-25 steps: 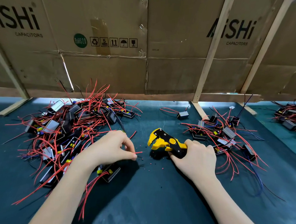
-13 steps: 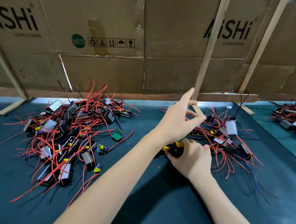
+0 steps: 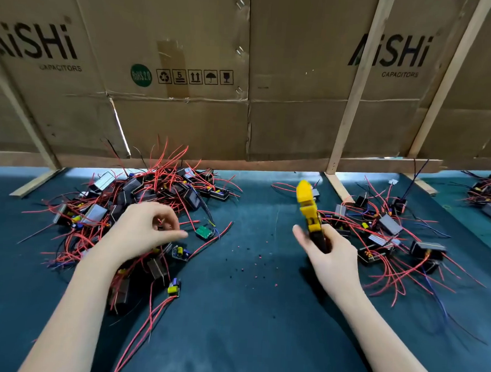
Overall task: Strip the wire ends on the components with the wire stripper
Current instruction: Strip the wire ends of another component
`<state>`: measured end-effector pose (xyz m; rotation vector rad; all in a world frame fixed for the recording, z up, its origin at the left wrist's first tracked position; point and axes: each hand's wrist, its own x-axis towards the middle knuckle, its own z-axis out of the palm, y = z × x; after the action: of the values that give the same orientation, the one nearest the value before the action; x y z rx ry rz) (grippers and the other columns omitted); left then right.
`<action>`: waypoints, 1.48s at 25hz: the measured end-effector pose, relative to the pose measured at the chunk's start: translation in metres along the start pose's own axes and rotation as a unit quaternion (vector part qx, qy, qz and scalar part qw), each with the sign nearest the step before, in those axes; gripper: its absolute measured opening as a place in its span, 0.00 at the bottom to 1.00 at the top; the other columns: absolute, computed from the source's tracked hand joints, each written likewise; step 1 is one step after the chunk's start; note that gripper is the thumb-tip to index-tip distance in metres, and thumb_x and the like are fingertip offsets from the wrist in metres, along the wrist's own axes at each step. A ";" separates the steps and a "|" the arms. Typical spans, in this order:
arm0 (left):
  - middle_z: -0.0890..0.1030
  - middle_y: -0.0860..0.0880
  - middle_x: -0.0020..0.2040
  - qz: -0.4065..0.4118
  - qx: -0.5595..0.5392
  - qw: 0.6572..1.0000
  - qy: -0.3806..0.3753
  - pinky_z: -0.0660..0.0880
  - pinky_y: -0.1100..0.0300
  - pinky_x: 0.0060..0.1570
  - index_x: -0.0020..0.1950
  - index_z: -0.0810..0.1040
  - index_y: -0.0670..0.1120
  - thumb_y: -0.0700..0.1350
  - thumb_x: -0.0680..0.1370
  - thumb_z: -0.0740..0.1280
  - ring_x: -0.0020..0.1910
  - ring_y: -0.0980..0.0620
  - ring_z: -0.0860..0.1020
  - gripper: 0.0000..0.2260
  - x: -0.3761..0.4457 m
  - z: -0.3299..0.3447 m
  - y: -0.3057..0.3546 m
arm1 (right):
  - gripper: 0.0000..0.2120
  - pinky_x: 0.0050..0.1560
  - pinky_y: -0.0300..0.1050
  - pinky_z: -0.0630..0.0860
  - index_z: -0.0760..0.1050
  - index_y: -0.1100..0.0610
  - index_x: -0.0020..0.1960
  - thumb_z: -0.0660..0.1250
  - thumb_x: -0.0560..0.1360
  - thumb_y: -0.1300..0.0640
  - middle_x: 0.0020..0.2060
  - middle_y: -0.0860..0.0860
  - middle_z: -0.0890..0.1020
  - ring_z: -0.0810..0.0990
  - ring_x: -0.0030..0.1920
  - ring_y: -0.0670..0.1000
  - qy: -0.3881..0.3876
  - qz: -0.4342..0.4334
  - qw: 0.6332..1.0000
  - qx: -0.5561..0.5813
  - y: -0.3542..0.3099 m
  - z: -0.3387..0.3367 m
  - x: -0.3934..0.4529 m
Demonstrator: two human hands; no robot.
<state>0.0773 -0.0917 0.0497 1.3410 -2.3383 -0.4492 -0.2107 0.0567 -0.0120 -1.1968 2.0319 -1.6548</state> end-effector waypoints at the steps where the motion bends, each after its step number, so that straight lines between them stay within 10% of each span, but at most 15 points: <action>1: 0.80 0.53 0.38 0.000 0.009 1.000 -0.024 0.74 0.59 0.40 0.37 0.81 0.54 0.54 0.66 0.79 0.37 0.54 0.76 0.09 -0.004 0.002 -0.002 | 0.28 0.42 0.43 0.72 0.74 0.56 0.37 0.68 0.64 0.29 0.29 0.52 0.76 0.73 0.34 0.54 0.000 0.020 0.999 0.041 0.000 0.000 0.001; 4: 0.77 0.53 0.43 0.002 0.049 0.997 -0.064 0.75 0.56 0.47 0.43 0.82 0.54 0.58 0.64 0.79 0.42 0.54 0.75 0.14 -0.007 0.009 -0.003 | 0.26 0.52 0.60 0.78 0.78 0.57 0.40 0.72 0.66 0.32 0.33 0.55 0.82 0.81 0.39 0.58 0.024 0.074 0.986 0.145 -0.003 -0.005 0.005; 9: 0.75 0.53 0.49 0.032 0.142 0.987 -0.073 0.73 0.52 0.55 0.48 0.83 0.55 0.56 0.69 0.76 0.54 0.52 0.70 0.11 -0.006 0.017 0.003 | 0.21 0.48 0.55 0.81 0.79 0.60 0.44 0.69 0.71 0.40 0.36 0.57 0.83 0.83 0.42 0.59 0.044 0.105 0.976 0.184 -0.001 -0.015 0.011; 15: 0.81 0.56 0.36 0.035 -0.123 0.986 0.103 0.71 0.63 0.42 0.40 0.83 0.53 0.48 0.68 0.79 0.38 0.59 0.77 0.06 -0.010 0.016 0.017 | 0.24 0.47 0.48 0.75 0.78 0.53 0.42 0.68 0.66 0.31 0.38 0.53 0.84 0.82 0.42 0.55 -0.005 0.053 0.995 0.082 -0.002 -0.011 0.000; 21: 0.75 0.49 0.60 -0.036 0.107 0.993 -0.030 0.66 0.53 0.63 0.60 0.78 0.52 0.51 0.71 0.76 0.64 0.45 0.67 0.19 -0.007 0.024 0.002 | 0.23 0.55 0.53 0.76 0.78 0.45 0.44 0.64 0.63 0.28 0.40 0.55 0.83 0.82 0.45 0.57 -0.020 0.007 0.998 0.052 -0.003 -0.009 -0.003; 25: 0.79 0.49 0.43 -0.065 -0.017 0.987 0.144 0.70 0.56 0.44 0.41 0.78 0.49 0.45 0.69 0.77 0.42 0.50 0.76 0.09 -0.010 0.007 -0.006 | 0.24 0.54 0.53 0.76 0.78 0.46 0.44 0.65 0.63 0.27 0.40 0.56 0.82 0.81 0.44 0.58 -0.009 0.017 0.998 0.062 -0.001 -0.010 -0.002; 32: 0.79 0.56 0.38 -0.137 0.135 0.980 -0.045 0.75 0.59 0.40 0.40 0.78 0.53 0.61 0.65 0.78 0.42 0.52 0.79 0.16 -0.015 0.008 -0.002 | 0.23 0.53 0.52 0.76 0.78 0.52 0.41 0.70 0.67 0.31 0.37 0.48 0.84 0.83 0.41 0.50 0.012 0.042 0.995 0.088 0.001 -0.009 0.001; 37: 0.81 0.51 0.40 -0.096 -0.055 0.994 -0.010 0.76 0.61 0.45 0.50 0.79 0.47 0.41 0.72 0.73 0.40 0.50 0.80 0.08 -0.010 0.013 0.004 | 0.23 0.56 0.54 0.76 0.79 0.53 0.43 0.67 0.66 0.32 0.37 0.47 0.85 0.83 0.41 0.48 0.011 0.050 0.994 0.093 0.001 -0.011 0.001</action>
<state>0.0724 -0.0799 0.0390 1.5210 -2.1747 -0.6426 -0.2182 0.0634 -0.0091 -1.0031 1.8700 -1.7711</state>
